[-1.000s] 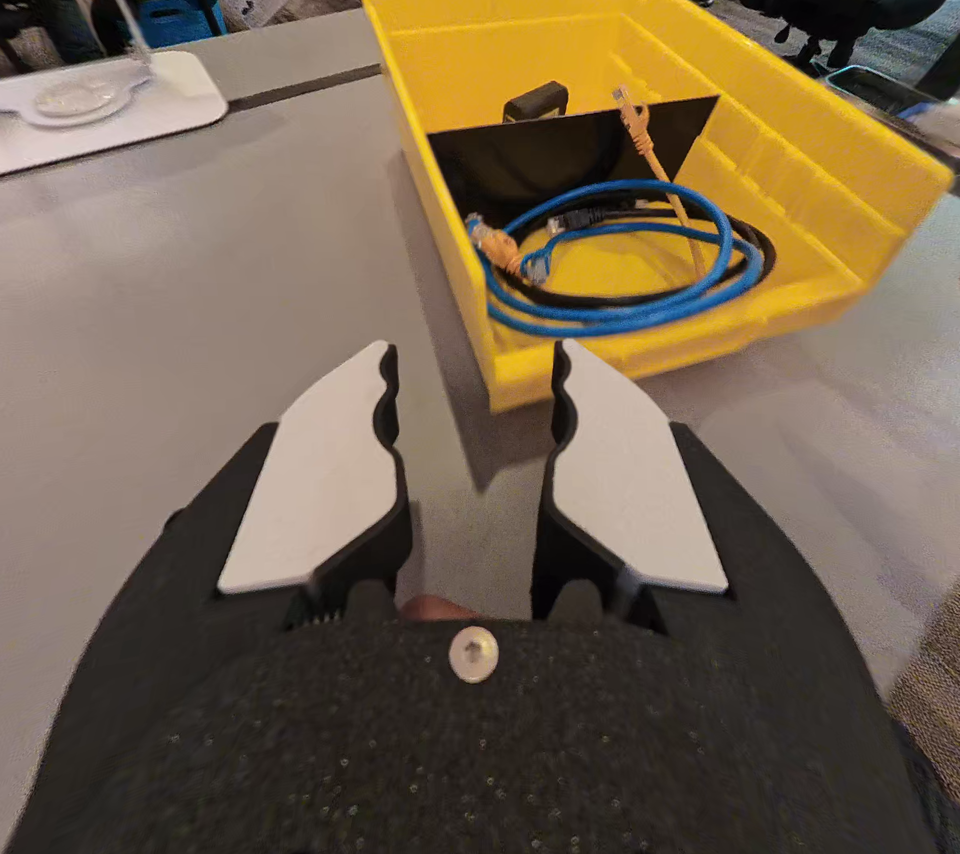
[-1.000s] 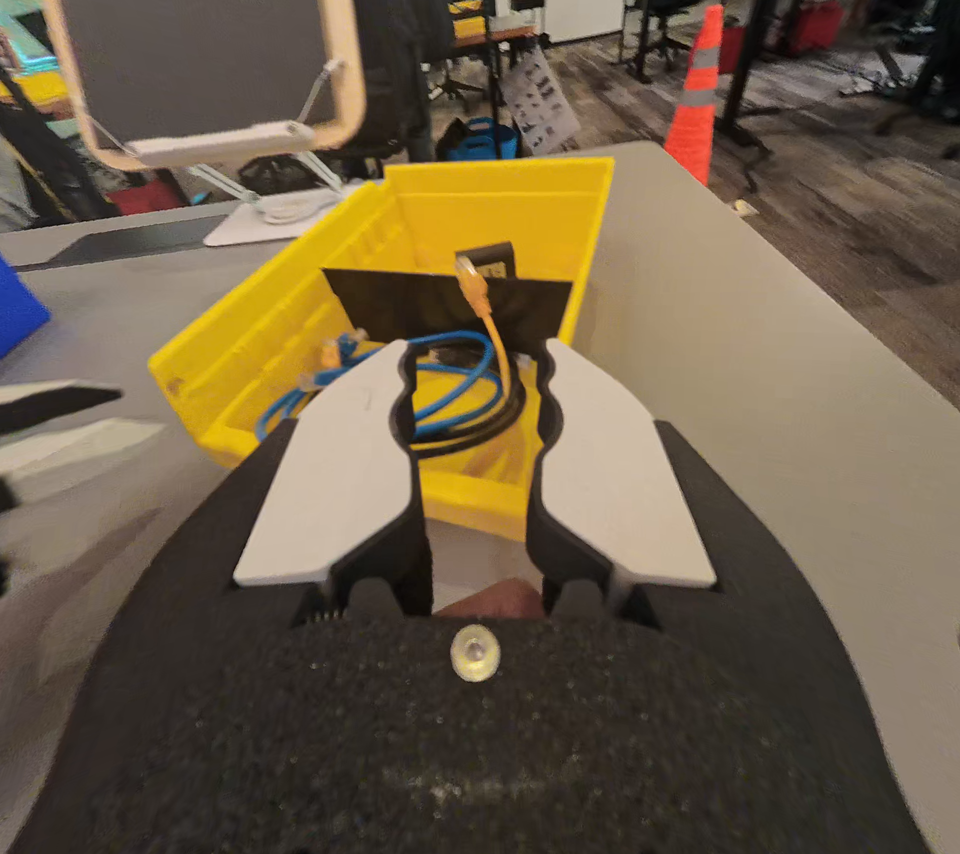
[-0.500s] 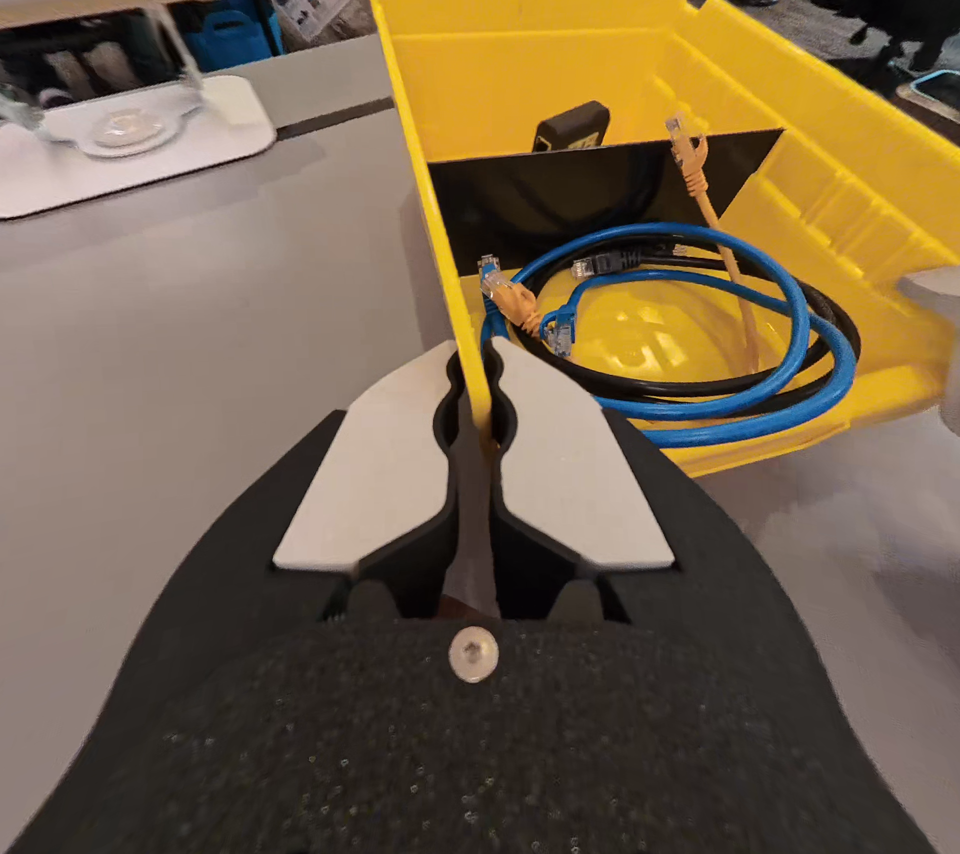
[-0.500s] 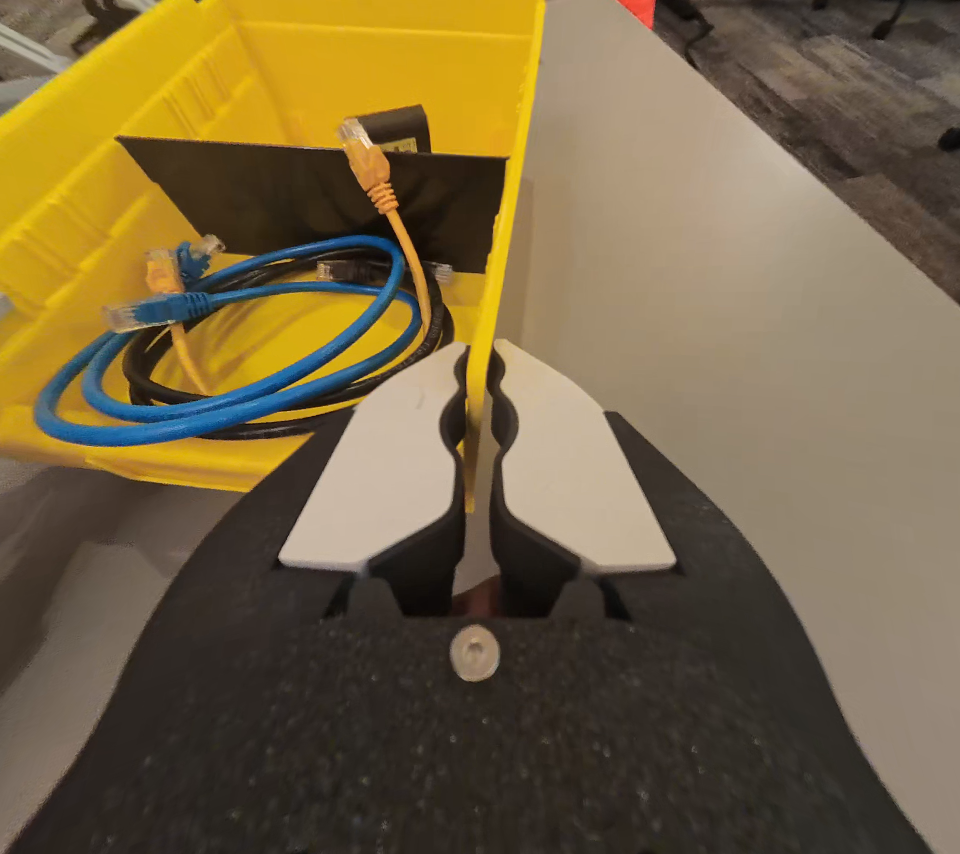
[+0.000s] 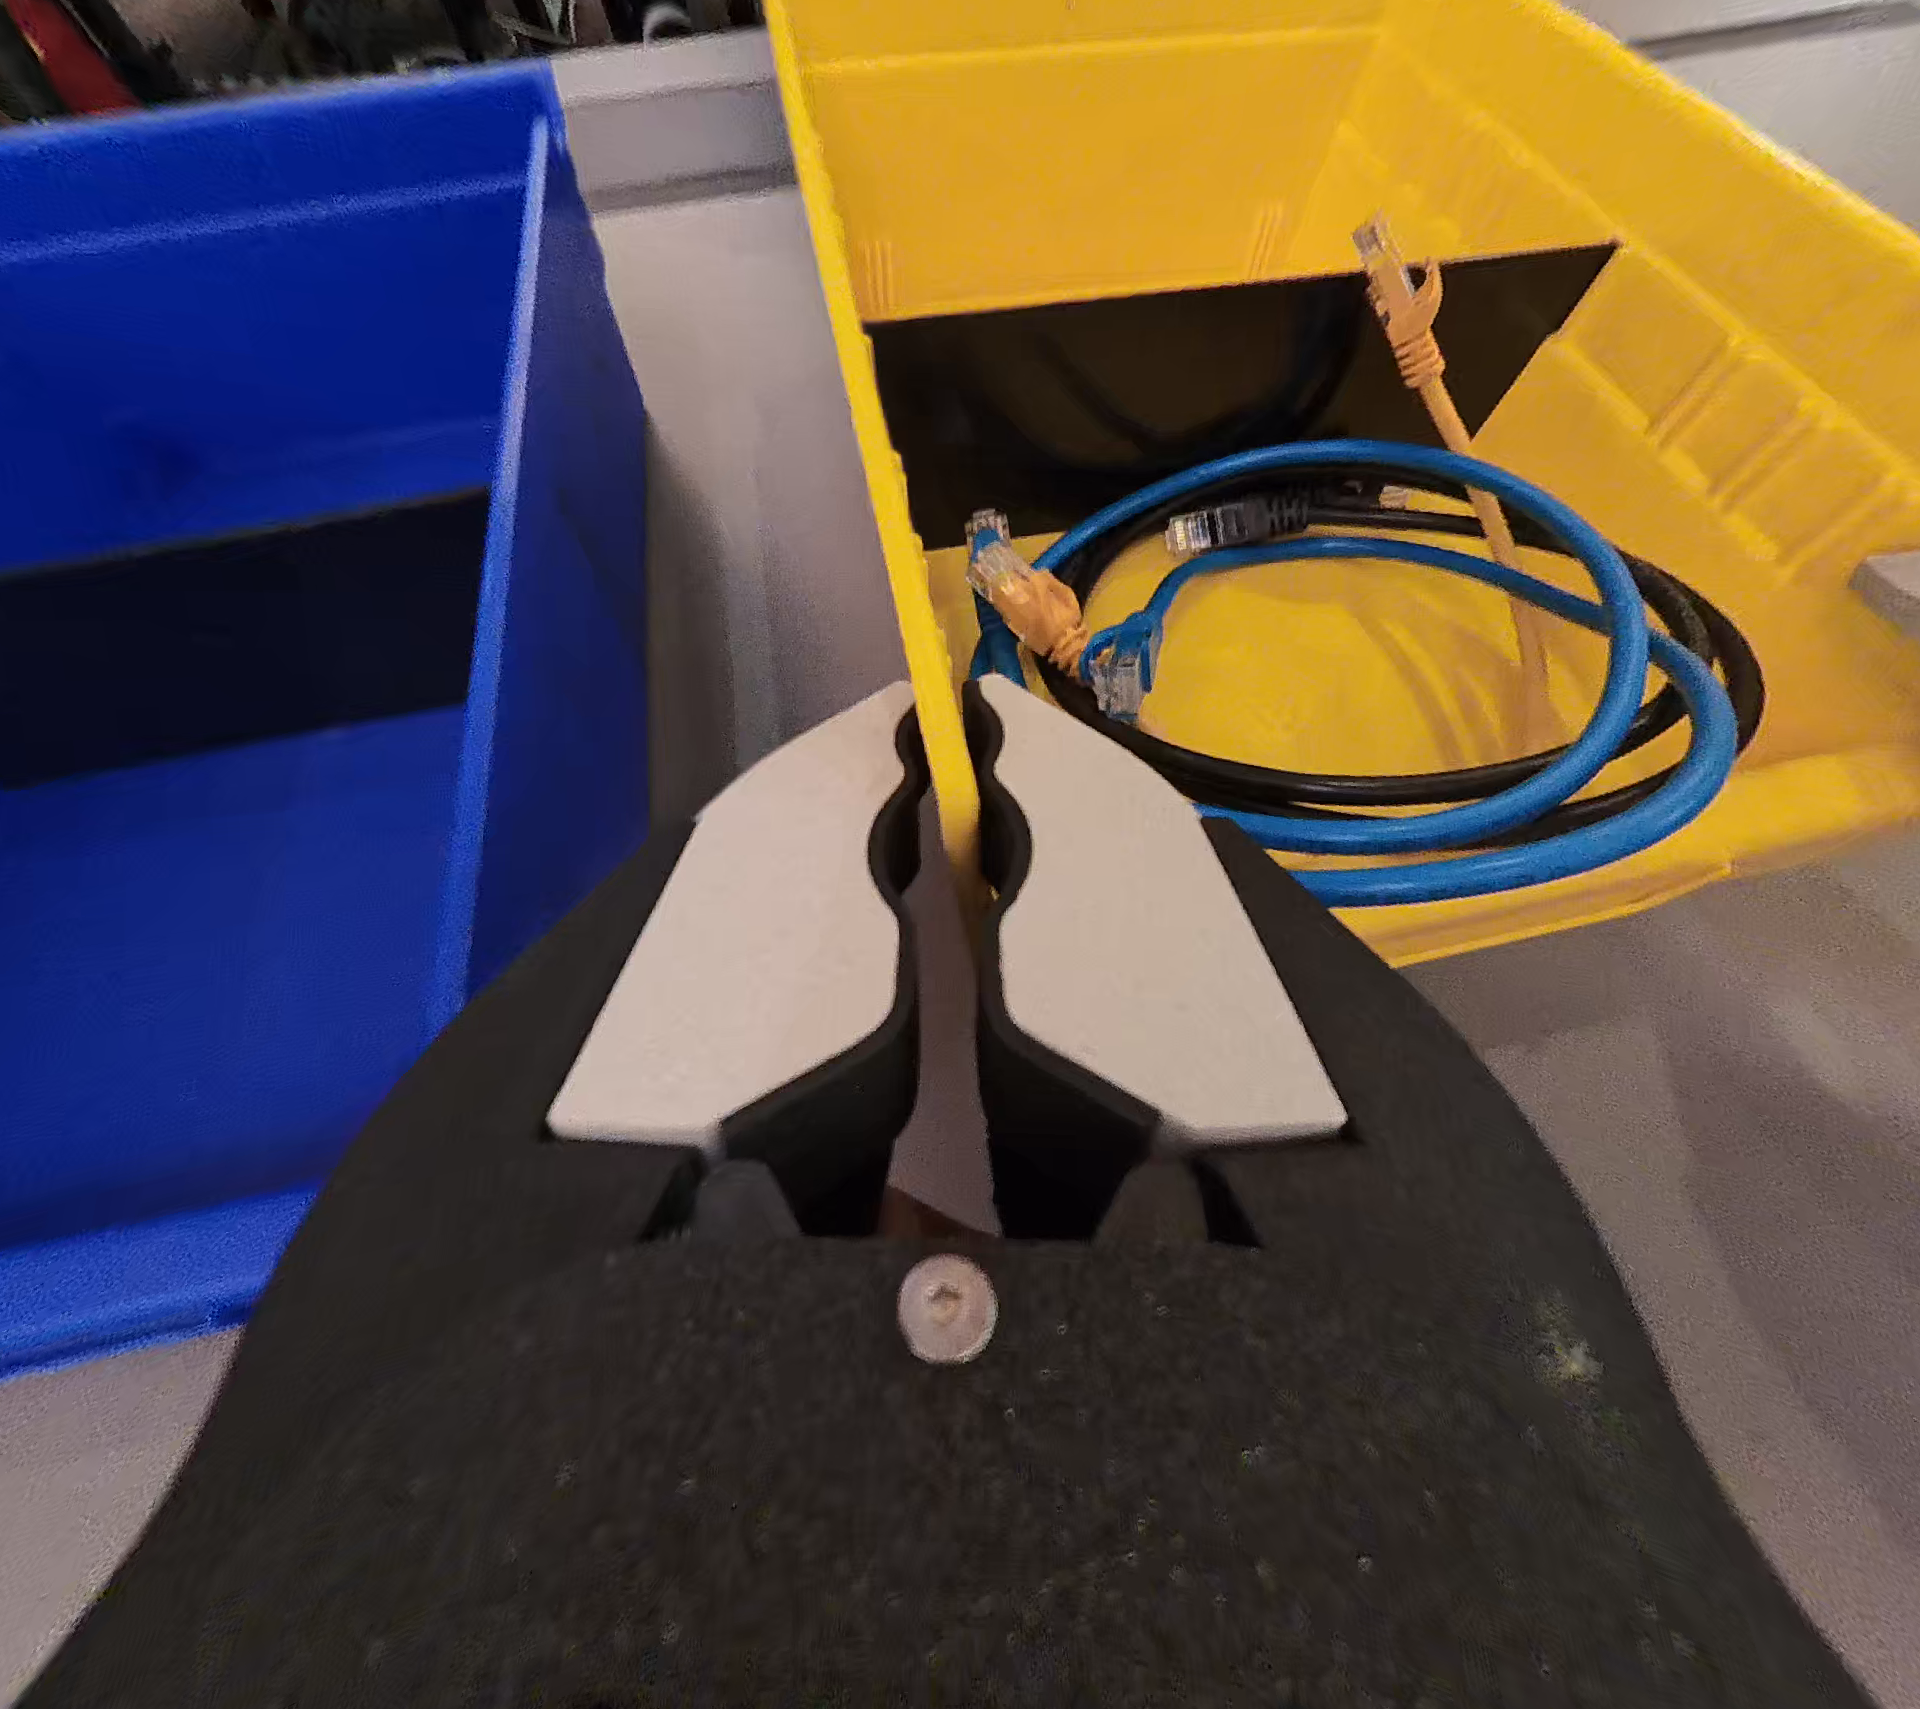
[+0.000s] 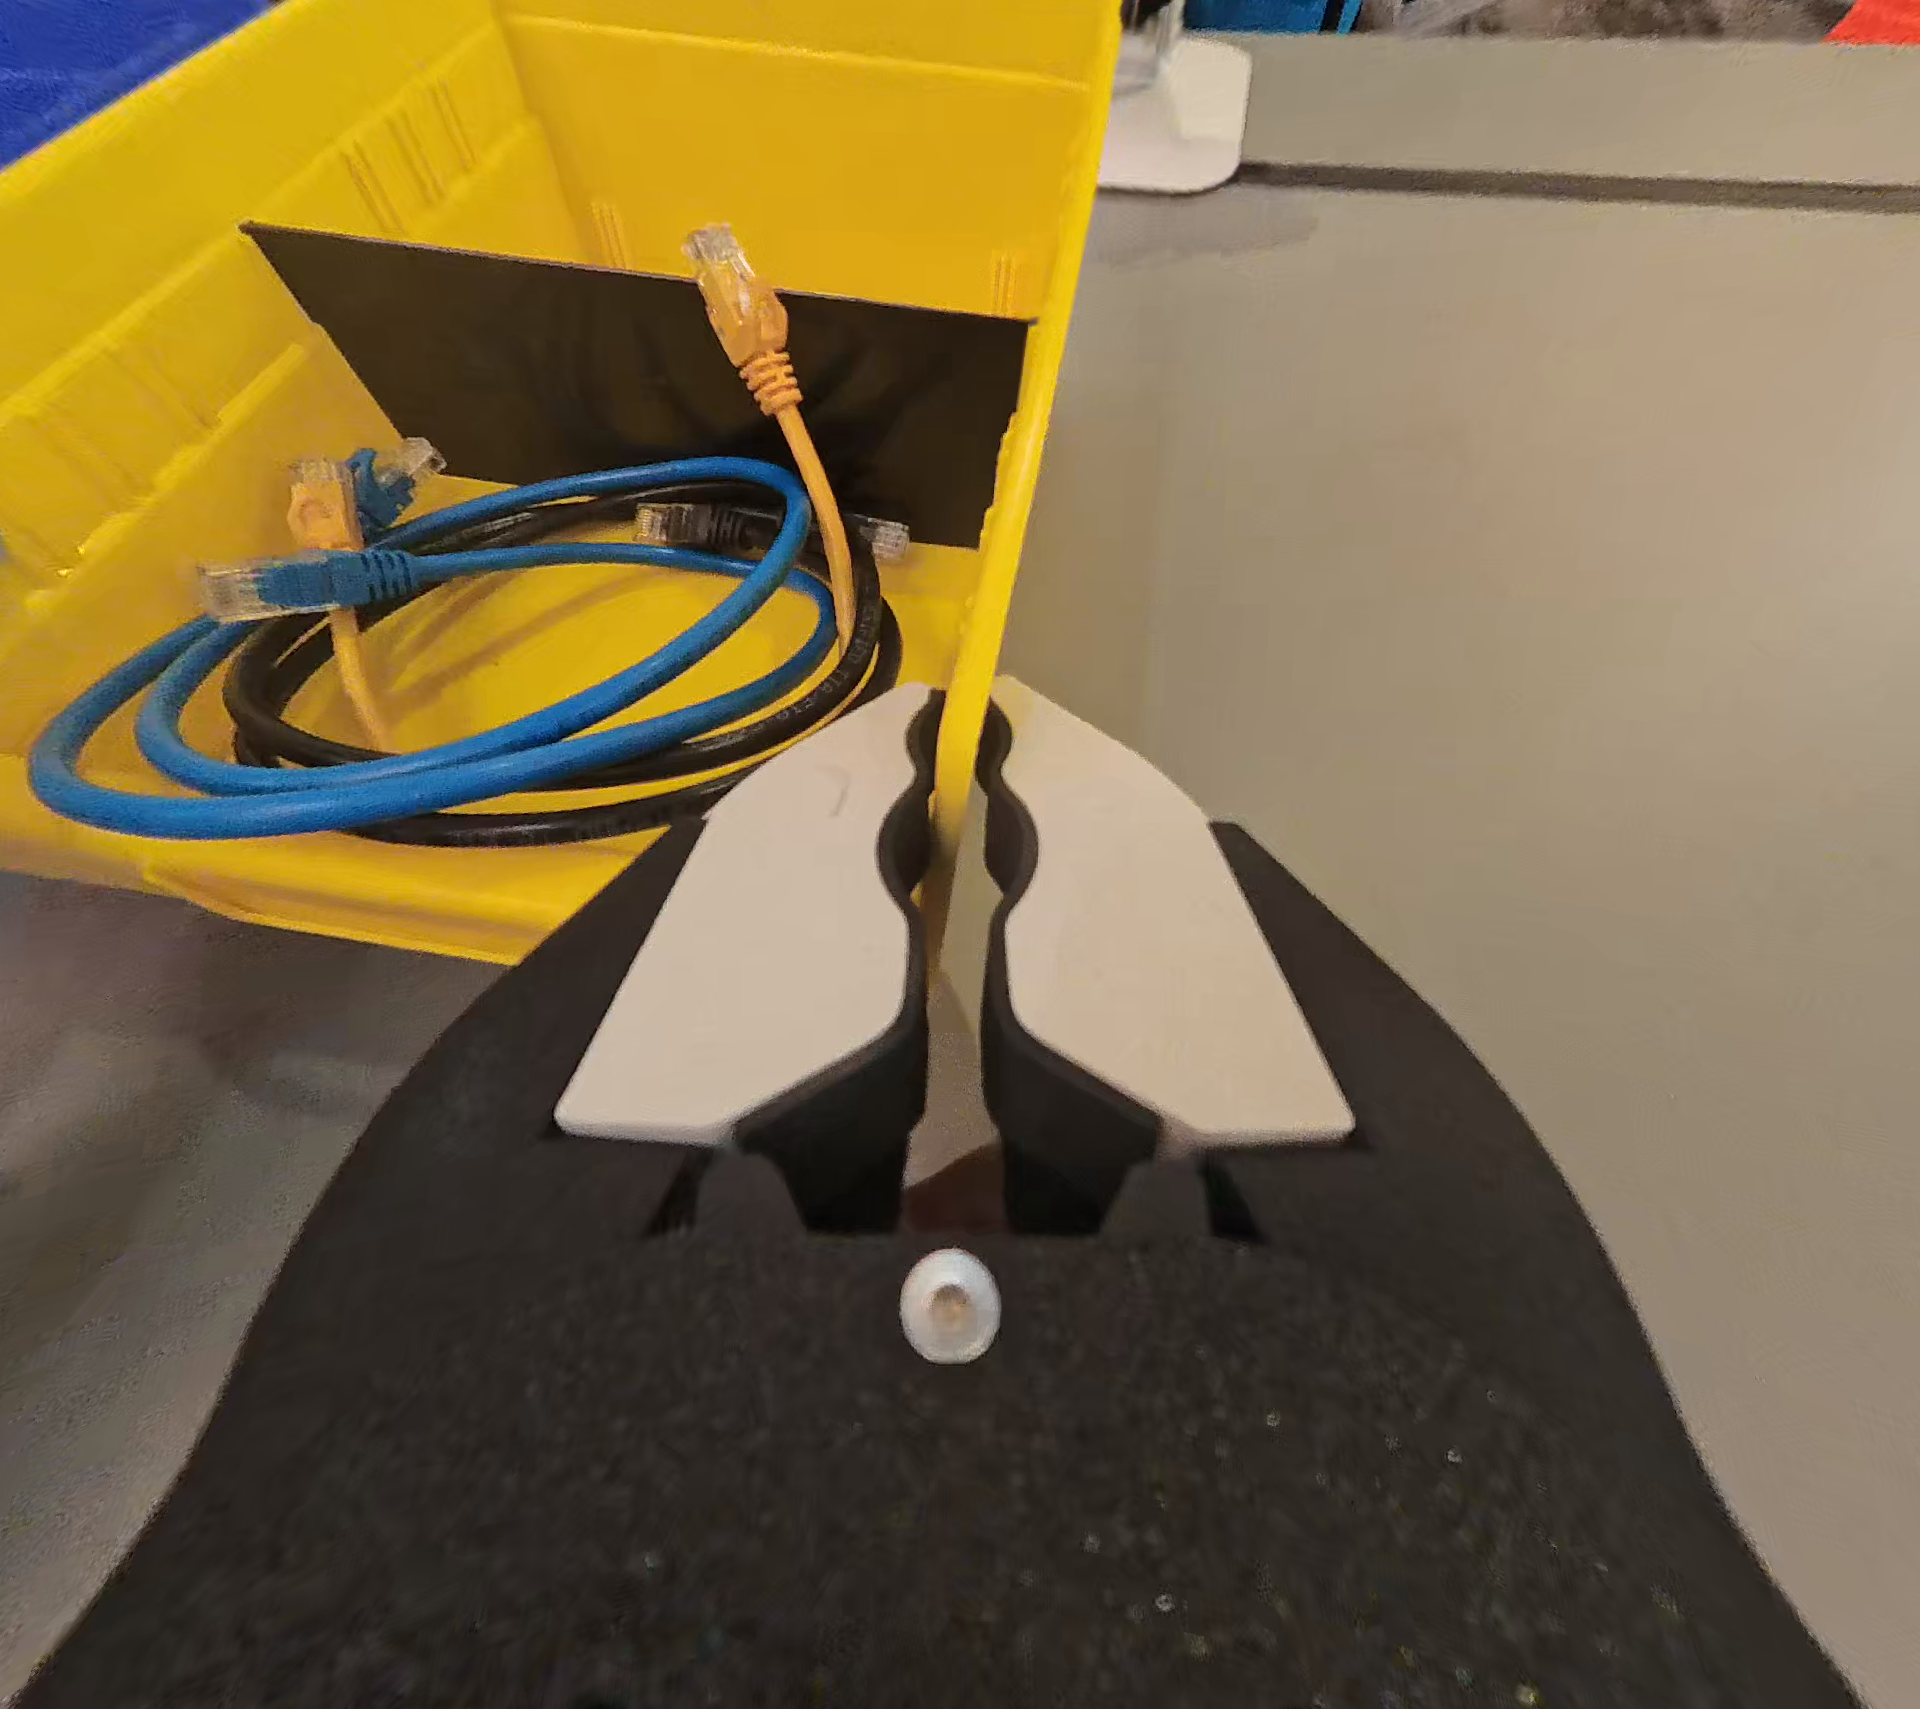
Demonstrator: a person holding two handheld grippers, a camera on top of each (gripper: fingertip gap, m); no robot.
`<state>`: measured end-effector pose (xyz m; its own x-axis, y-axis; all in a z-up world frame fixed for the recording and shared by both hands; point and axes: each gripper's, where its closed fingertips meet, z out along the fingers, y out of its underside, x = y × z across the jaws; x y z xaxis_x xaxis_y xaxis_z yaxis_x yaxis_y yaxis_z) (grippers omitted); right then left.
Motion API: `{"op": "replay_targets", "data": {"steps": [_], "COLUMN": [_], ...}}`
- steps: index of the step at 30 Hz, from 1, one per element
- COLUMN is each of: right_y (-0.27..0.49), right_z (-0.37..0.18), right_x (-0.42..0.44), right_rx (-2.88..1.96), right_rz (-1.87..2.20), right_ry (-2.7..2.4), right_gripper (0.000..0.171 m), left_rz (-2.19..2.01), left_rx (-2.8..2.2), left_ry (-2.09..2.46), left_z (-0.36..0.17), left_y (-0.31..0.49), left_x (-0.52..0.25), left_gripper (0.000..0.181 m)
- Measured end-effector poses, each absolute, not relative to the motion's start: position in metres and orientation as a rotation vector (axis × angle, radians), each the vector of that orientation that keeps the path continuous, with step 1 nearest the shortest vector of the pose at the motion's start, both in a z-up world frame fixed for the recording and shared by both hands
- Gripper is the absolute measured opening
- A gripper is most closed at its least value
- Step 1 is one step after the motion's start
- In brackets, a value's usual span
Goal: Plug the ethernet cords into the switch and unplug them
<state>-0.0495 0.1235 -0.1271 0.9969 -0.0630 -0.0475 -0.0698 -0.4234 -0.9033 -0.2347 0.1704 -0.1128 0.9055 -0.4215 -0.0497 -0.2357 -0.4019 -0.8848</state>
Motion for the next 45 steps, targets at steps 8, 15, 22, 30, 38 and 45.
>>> {"op": "replay_targets", "data": {"steps": [8, 15, 22, 30, 38, 45], "right_y": [0.098, -0.010, -0.022, -0.047, 0.004, 0.063], "right_z": [-0.121, -0.085, -0.099, -0.114, -0.124, -0.123], "right_x": [-0.069, -0.059, -0.079, -0.182, -0.293, -0.308], "right_rx": [-1.961, -1.770, -1.804, -1.814, -1.915, -2.015], "right_rz": [0.142, 0.602, 0.522, 0.598, 0.509, 0.342], "right_ry": [-0.206, -0.237, -0.359, -0.635, -0.676, -0.396], "right_gripper": [0.039, 0.034, 0.038, 0.034, 0.045, 0.036], "left_rz": [-0.331, -0.212, -0.214, -0.313, -0.207, -0.128], "left_rx": [-1.966, -1.996, -2.002, -1.994, -2.053, -2.047], "left_ry": [0.580, 0.227, 0.235, 0.254, 0.089, -0.085], "left_z": [-0.103, -0.101, -0.106, -0.119, -0.120, -0.120], "left_y": [0.122, 0.111, 0.182, 0.216, 0.141, 0.051], "left_x": [-0.253, -0.451, -0.526, -0.510, -0.506, -0.499], "left_gripper": [0.043, 0.045, 0.038, 0.003, 0.003, 0.003]}}
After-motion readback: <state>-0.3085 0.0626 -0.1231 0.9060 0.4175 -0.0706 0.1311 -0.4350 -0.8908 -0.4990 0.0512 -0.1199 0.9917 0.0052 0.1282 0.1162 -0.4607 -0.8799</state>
